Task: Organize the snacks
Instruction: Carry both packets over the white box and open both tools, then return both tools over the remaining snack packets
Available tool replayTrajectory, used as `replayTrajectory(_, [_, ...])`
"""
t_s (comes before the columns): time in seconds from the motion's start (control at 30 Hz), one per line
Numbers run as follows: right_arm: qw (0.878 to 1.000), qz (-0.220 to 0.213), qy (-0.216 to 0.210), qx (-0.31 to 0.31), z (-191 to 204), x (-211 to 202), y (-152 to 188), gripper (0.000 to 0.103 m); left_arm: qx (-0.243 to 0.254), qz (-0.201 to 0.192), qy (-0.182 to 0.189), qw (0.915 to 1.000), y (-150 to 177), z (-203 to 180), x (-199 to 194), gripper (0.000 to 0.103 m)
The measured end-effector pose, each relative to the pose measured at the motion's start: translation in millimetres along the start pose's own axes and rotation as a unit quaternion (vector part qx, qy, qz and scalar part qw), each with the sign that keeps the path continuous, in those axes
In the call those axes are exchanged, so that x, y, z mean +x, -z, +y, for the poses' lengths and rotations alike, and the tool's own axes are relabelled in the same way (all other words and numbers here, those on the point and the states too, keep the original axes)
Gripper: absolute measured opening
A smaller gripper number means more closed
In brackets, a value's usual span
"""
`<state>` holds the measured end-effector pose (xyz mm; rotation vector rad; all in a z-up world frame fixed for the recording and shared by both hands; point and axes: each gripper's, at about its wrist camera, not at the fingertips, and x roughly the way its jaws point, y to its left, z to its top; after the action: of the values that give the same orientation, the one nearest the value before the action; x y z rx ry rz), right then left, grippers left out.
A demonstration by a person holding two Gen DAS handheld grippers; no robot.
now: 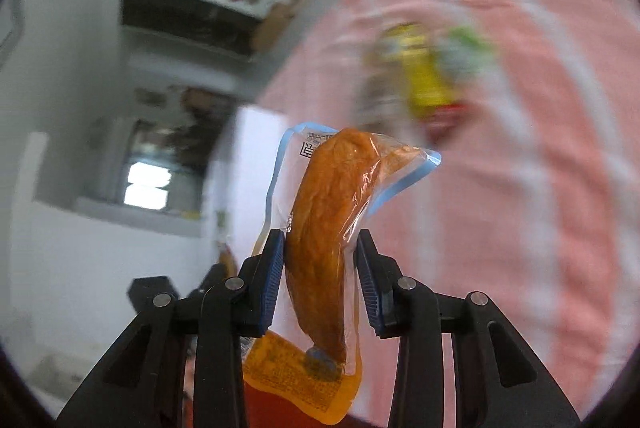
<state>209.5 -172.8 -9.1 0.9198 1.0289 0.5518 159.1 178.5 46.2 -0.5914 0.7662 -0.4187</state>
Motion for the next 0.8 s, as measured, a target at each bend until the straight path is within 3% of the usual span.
replayTrajectory(0.07, [0.998,0.024,-0.039,-0.033,52,36,-3,0.038,0.001,-0.025,-0.032,0.9992,-16,13,-31,0.031])
replayTrajectory(0.13, [0.994,0.054,-0.068,-0.072,107,77,2,0.038,0.005,-0.047,-0.101,0.9938,-28,35,-61,0.033])
replayTrajectory(0.2, [0.987,0.079,-0.081,-0.11,156,118,12,0.04,-0.001,-0.058,-0.176,0.9827,-34,62,-83,0.035])
replayTrajectory(0.23, [0.983,0.093,-0.083,-0.136,183,144,20,0.045,-0.01,-0.064,-0.217,0.974,-36,79,-93,0.047])
replayTrajectory(0.27, [0.98,0.101,-0.08,-0.15,196,160,25,0.056,-0.022,-0.066,-0.253,0.965,-36,96,-101,0.07])
replayTrajectory(0.33, [0.974,0.12,-0.05,-0.184,226,202,42,0.069,-0.04,-0.077,-0.301,0.9498,-32,120,-113,0.087])
replayTrajectory(0.37, [0.97,0.123,-0.022,-0.206,239,221,51,0.069,-0.052,-0.082,-0.317,0.9435,-29,132,-120,0.087])
replayTrajectory(0.5, [0.963,0.091,0.018,-0.252,233,214,63,0.072,-0.087,-0.101,-0.309,0.9415,-15,147,-137,0.087])
replayTrajectory(0.6, [0.955,0.045,0.084,-0.282,195,189,54,0.074,-0.064,-0.12,-0.277,0.951,-1,121,-139,0.087])
replayTrajectory(0.67, [0.941,0.008,0.149,-0.304,154,169,50,0.074,-0.028,-0.125,-0.238,0.9628,0,88,-126,0.088])
replayTrajectory(0.73, [0.914,-0.036,0.248,-0.319,99,141,47,0.074,0.018,-0.117,-0.196,0.9735,4,45,-106,0.09])
replayTrajectory(0.8, [0.888,-0.074,0.355,-0.283,32,103,43,0.074,0.07,-0.091,-0.153,0.9814,14,0,-78,0.094])
